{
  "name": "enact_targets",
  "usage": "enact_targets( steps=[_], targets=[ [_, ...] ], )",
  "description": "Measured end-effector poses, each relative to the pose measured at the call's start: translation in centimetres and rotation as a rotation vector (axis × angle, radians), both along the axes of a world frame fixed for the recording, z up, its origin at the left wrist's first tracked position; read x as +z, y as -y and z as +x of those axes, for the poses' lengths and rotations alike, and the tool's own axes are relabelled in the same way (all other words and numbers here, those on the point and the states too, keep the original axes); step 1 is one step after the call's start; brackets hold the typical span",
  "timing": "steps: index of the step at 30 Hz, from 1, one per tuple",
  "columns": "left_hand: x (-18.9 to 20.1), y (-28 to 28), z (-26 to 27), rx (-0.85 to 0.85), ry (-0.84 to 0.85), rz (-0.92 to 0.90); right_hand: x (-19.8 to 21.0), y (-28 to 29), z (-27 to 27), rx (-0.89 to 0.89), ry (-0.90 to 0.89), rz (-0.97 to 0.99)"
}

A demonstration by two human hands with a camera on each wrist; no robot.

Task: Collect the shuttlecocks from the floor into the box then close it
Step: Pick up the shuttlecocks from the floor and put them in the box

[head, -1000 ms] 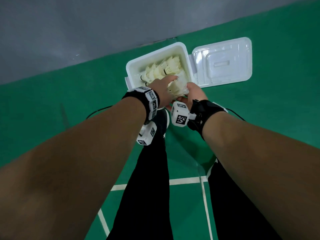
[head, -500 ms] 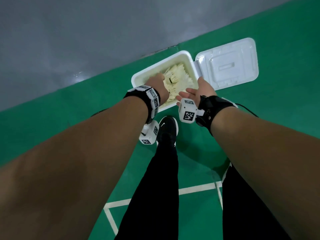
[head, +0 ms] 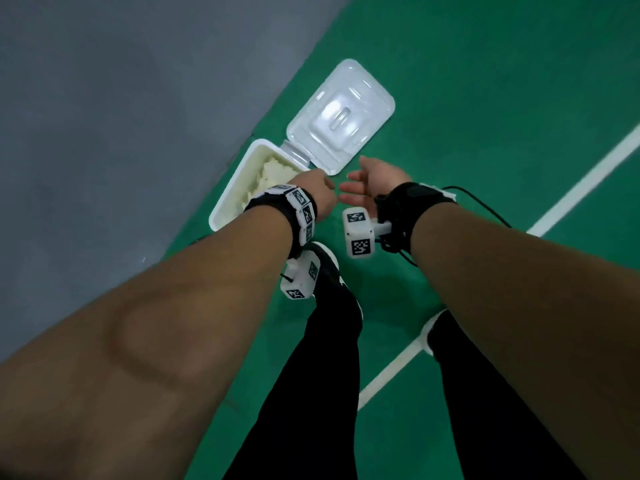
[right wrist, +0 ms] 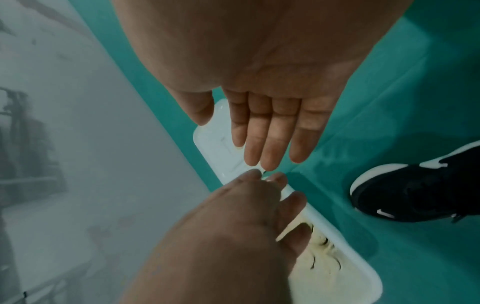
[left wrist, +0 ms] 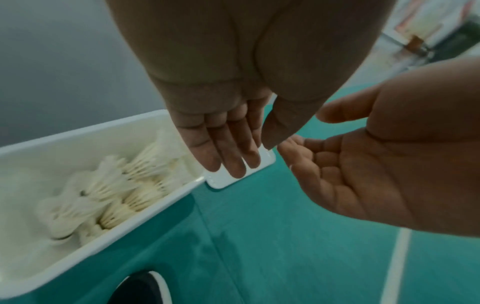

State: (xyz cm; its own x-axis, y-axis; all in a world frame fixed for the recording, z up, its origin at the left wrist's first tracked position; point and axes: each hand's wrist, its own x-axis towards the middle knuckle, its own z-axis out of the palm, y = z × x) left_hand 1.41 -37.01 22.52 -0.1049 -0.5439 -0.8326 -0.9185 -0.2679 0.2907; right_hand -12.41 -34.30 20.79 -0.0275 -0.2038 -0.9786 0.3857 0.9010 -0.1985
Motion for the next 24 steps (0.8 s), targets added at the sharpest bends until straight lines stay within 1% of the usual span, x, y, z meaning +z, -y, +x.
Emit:
enact_targets(
  steps=[2, 5, 8, 11, 14, 16, 18, 21, 24],
  targets=[
    [0.7, -0.5, -3.3, -0.077, -0.036, 0.010, 0.1, -2.4, -2.9, -0.044, -0.030, 0.011],
    [1.3, -2.6, -8.5, -0.115, -0.060, -0.003, -0.5, -6.5, -7.7, -0.128, -0.040, 0.041],
    [0.5, -6.3, -13.7, -0.201, -0.059, 0.033, -0.9, -12.2, -11.8, -0.235, -0.042, 0.047],
    [-0.6, -12.0, -19.0, -0.361, -0.022, 0.065, -1.1, -19.3, -16.0, -0.338, -0.025, 0.034],
    [-0.8, -19.7, -24.5, -0.531, 0.016, 0.108, -0.7, -28.9, -20.6, -0.466, -0.020, 0.069],
    [-0.4, -24.4, -28.1, -0.655, 0.018, 0.139, -0.2, -35.4, -23.8, -0.507, -0.037, 0.110],
    [0.8, -29.1, -32.2, -0.778, -0.003, 0.161, 0.9, -41.9, -27.5, -0.567, -0.061, 0.157],
    [2.9, -35.7, -39.5, -0.943, -0.016, 0.173, 3.1, -51.0, -33.1, -0.760, -0.138, 0.202],
    [4.6, -40.9, -46.5, -1.063, -0.054, 0.142, 5.2, -57.1, -37.1, -0.931, -0.179, 0.190]
  ],
)
